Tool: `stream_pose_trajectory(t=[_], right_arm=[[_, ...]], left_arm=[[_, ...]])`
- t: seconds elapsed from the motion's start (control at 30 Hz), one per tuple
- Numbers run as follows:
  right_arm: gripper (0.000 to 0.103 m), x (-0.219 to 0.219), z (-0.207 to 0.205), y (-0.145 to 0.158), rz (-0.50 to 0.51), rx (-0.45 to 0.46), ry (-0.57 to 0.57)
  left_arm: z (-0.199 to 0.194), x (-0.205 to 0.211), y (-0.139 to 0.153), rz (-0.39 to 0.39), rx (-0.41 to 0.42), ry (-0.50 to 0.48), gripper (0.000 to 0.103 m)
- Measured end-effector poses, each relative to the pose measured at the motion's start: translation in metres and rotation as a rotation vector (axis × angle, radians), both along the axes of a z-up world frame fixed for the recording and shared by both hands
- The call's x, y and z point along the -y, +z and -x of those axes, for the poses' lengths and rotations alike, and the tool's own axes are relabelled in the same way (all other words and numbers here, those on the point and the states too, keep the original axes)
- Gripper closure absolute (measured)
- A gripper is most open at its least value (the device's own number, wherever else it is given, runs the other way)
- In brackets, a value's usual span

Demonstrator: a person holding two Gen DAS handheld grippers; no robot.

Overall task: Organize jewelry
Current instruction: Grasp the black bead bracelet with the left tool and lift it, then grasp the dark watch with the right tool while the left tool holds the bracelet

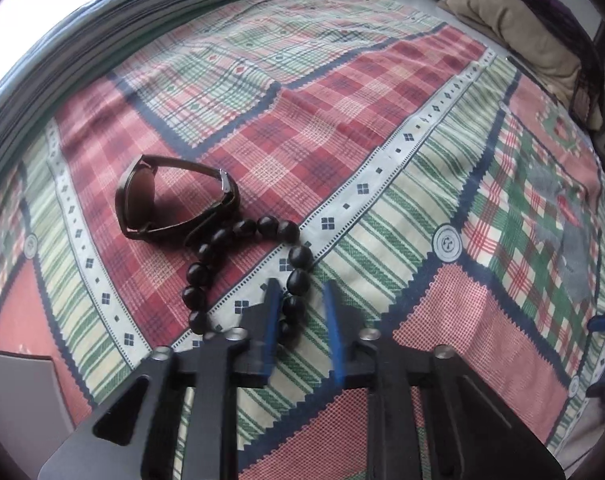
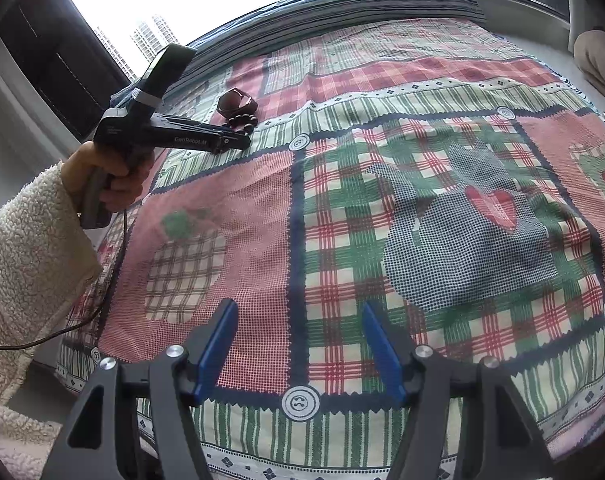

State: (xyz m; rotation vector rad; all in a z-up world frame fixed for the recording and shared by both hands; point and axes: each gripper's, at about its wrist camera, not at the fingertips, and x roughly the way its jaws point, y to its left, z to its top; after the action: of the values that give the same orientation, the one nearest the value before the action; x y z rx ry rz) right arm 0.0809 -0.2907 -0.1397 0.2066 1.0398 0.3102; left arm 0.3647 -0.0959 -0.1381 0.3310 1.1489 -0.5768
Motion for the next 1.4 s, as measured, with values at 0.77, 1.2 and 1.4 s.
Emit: stream_pose_trajectory(t=[0.77, 1.2, 1.4], right_arm=[[0.038, -0.078, -0.195, 0.061, -0.076, -0.074, 0.172], [0.090, -0.151, -0.321, -0.023, 0.038, -0.181, 0.144], [0.090, -0.125, -0.272, -0.002, -0.037, -0.140, 0.150]], left_arm=[[0.127, -0.050, 0.003, 0.027, 0.037, 0.092, 0.093], [0.124, -0.060, 0.001, 0.082, 0.030, 0.181, 0.093], [0.132, -0.080, 0.006, 0.166, 0.017, 0.291, 0.094]])
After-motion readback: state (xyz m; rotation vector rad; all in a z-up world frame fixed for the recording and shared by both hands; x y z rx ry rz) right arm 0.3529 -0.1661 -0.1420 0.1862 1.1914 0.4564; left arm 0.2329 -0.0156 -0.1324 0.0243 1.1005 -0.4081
